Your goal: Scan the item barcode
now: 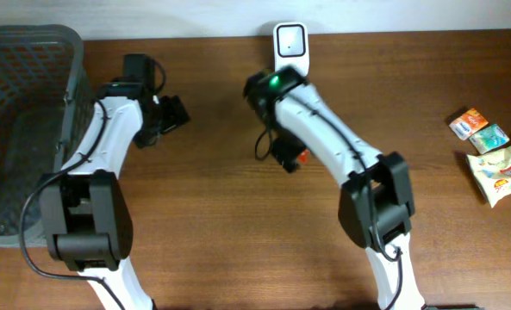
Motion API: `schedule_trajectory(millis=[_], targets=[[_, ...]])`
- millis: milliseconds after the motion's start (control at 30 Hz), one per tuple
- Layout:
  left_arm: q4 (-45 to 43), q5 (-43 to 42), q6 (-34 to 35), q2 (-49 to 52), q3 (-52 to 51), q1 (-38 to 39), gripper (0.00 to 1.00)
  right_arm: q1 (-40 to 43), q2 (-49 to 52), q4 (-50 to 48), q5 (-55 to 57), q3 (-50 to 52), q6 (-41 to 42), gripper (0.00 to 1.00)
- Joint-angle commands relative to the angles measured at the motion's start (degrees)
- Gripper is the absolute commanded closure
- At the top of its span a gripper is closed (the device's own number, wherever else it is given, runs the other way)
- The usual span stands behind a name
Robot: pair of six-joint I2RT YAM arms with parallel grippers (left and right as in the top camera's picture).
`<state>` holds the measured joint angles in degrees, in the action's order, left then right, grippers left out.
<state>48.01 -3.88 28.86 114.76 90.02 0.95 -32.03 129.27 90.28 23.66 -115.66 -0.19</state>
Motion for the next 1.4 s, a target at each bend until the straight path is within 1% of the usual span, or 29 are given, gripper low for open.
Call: schedule_trajectory(millis=[0, 67, 133, 200, 300, 333, 367, 400, 433, 500, 533, 567, 600, 633, 700, 767, 800, 833, 867, 933, 1000, 1033, 1100, 1200, 1300, 1367], targets=[[0.8, 1.0, -1.6, -1.4, 1.0, -2.0, 0.04, -1.3, -1.5, -6.0, 14.0, 7.5, 1.1, 0.05], [0.8, 1.0, -1.6, -1.4, 1.0, -2.0, 0.03, -1.3, -1.5, -12.6, 17.8, 11.7, 0.5, 0.03], [1.0, 0.9, -1.6, -1.4, 1.0, -2.0, 0.01, -1.0, -1.5, -20.2, 17.6, 15.6, -3.7, 0.02], [1.6, 0.9, -1.6, -1.4, 1.0, -2.0, 0.0, -0.1, -1.5, -27.1, 21.8, 17.9, -4.3, 0.02], [2.5, 1.0, -1.6, -1.4, 1.0, -2.0, 0.01, 2.4, -1.5, -33.3, 19.8, 17.9, -4.3, 0.01], [2.9, 1.0, -1.6, -1.4, 1.0, -2.0, 0.01, 3.7, -1.5, -34.2, 18.2, 17.9, -4.3, 0.03], [3.1, 1.0, -1.6, -1.4, 1.0, -2.0, 0.01, 5.1, -1.5, -34.7, 16.9, 17.9, -4.3, 0.1], [3.3, 1.0, -1.6, -1.4, 1.0, -2.0, 0.01, 6.1, -1.5, -34.9, 15.7, 17.9, -4.3, 0.37], [3.3, 1.0, -1.6, -1.4, 1.0, -2.0, 0.01, 7.2, -1.5, -35.0, 13.8, 17.9, -4.3, 0.61], [3.3, 0.9, -1.6, -1.4, 1.0, -2.0, 0.01, 9.9, -1.5, -35.4, 7.8, 17.9, -4.3, 0.62], [3.3, 0.9, -1.6, -1.4, 1.0, -2.0, 0.01, 10.4, -1.5, -35.5, 6.9, 17.9, -4.3, 0.72], [3.3, 0.9, -1.6, -1.4, 1.0, -2.0, 0.01, 11.3, -1.5, -36.0, 6.4, 17.8, -3.9, 0.86], [3.3, 0.9, -1.6, -1.4, 1.0, -2.0, 0.01, 11.8, -1.5, -36.1, 6.2, 17.7, -3.8, 0.96], [3.3, 0.9, -1.6, -1.4, 1.0, -2.0, 0.01, 12.4, -1.5, -35.7, 4.9, 16.8, -3.9, 0.96], [3.3, 0.9, -1.6, -1.4, 1.0, -2.0, 0.01, 13.0, -1.6, -32.0, 1.0, 11.6, -3.8, 0.96], [3.3, 0.9, -1.6, -1.4, 1.0, -2.0, 0.01, 13.0, -1.6, -27.0, -5.3, 1.2, -3.8, 0.96], [3.3, 0.9, -1.6, -1.4, 1.0, -2.0, 0.01, 13.0, -1.6, -26.1, -9.8, -3.7, -3.8, 0.96], [3.3, 0.9, -1.6, -1.4, 1.0, -2.0, 0.01, 13.4, -1.6, -26.6, -17.8, -10.2, -3.8, 0.96], [3.5, 0.9, -1.6, -1.4, 1.0, -2.0, 0.01, 13.7, -1.6, -28.2, -21.5, -12.4, -2.7, 0.96], [3.9, 0.9, -1.6, -1.4, 1.0, -2.0, 0.01, 14.9, -1.6, -33.8, -27.2, -13.9, 2.8, 0.96], [4.5, 0.9, -1.6, -1.4, 1.0, -2.0, 0.01, 17.7, -0.4, -43.5, -41.6, -13.6, 10.1, 0.96], [4.6, 0.9, -1.6, -1.4, 0.9, -2.0, 0.01, 18.6, 0.5, -47.1, -45.4, -13.6, 13.4, 0.96], [4.6, 0.9, -1.6, -1.4, 0.9, -2.0, 0.01, 19.9, 2.1, -51.8, -47.5, -13.6, 21.4, 0.96], [4.6, 0.9, -1.6, -1.4, 0.9, -2.0, 0.01, 21.5, 4.1, -56.3, -47.0, -13.5, 25.0, 0.96], [4.6, 0.9, -1.6, -1.4, 0.9, -2.0, 0.01, 23.1, 6.2, -60.2, -47.8, -13.5, 33.0, 0.96], [4.6, 1.0, -1.6, -1.4, 0.9, -2.0, 0.01, 23.5, 7.1, -62.7, -51.5, -13.5, 33.6, 0.96]])
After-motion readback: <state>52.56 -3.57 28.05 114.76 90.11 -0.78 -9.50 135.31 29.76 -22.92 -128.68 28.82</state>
